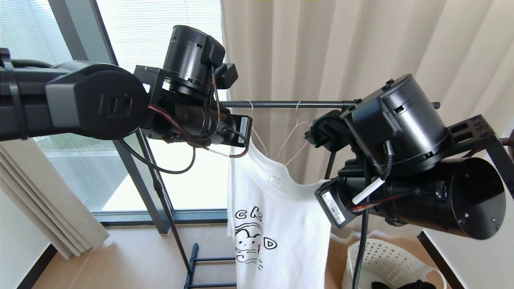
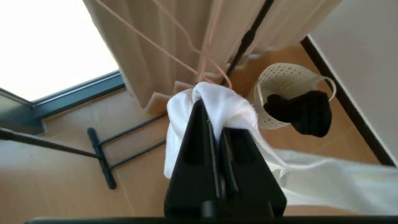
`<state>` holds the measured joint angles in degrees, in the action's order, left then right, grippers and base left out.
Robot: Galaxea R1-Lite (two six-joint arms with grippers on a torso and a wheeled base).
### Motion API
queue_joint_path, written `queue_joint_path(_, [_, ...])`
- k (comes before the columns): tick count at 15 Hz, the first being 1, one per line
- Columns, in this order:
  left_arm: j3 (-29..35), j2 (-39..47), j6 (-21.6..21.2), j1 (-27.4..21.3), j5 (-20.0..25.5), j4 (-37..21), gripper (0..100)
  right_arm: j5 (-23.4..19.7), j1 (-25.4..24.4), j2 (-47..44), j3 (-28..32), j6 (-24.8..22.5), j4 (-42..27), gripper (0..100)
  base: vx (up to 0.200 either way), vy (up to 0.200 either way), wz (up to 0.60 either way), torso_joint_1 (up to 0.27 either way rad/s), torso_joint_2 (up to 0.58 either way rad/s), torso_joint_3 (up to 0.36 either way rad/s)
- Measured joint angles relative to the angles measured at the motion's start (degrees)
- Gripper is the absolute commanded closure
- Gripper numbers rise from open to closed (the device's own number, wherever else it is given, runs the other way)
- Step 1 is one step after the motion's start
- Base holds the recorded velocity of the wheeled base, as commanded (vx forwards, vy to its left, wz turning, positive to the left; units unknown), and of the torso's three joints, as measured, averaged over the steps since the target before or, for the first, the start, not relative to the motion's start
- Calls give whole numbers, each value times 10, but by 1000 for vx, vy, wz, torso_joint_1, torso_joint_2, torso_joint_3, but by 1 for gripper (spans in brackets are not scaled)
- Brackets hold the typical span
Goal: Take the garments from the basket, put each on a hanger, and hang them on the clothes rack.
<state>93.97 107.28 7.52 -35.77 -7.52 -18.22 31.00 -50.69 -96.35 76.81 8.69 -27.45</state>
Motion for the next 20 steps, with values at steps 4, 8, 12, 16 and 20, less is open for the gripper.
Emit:
queue_joint_path(4, [-42, -25, -13, -4, -24, -48, 100, -1, 72, -2, -7, -22, 77, 100, 0, 0, 0, 0, 0, 0])
queue_joint_path(8, [-136, -63, -13, -46, -31, -51, 100, -1, 93, -43, 4, 4, 191, 100, 0, 0, 0, 0, 0, 0])
queue_joint_path(12, [-195, -85, 26, -123, -29, -49, 100, -17, 95, -82, 28, 71, 300, 100, 0, 0, 0, 0, 0, 0])
queue_joint_path(16, [-191, -55, 137, -184, -12, 6, 100, -26, 89, -108, 29, 97, 352, 100, 0, 0, 0, 0, 0, 0])
queue_joint_path(20, [-167, -32, 190, -206, -12, 21, 100, -28, 83, -115, 30, 101, 354, 100, 0, 0, 0, 0, 0, 0])
